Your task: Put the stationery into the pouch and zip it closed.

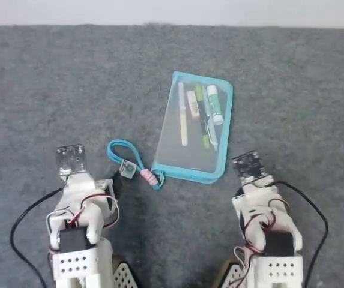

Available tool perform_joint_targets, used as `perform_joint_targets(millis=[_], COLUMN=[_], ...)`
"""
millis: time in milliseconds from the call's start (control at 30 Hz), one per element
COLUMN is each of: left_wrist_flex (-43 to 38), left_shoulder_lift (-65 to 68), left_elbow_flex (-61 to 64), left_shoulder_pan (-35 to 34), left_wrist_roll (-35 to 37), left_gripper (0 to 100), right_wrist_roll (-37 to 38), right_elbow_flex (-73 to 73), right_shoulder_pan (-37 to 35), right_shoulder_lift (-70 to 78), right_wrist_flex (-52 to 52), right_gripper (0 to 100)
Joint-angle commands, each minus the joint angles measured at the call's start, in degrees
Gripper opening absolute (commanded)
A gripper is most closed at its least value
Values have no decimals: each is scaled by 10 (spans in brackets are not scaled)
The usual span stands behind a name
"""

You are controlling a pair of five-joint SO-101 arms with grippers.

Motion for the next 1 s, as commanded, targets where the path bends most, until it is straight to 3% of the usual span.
perform_joint_targets(millis=[0,67,200,967], left_wrist_flex=[18,18,19,19], left_shoulder_lift=[-20,-20,-20,-20], left_elbow_flex=[-6,-6,-6,-6], left_shoulder_pan=[-5,-5,-5,-5], left_wrist_roll=[8,8,8,8], left_gripper=[236,236,236,236], right_wrist_roll=[9,9,9,9], right_elbow_flex=[11,11,11,11], right_shoulder_pan=[64,91,117,116], right_shoulder_lift=[-6,-7,-9,-9], right_wrist_flex=[29,84,86,86], right_gripper=[37,37,38,38])
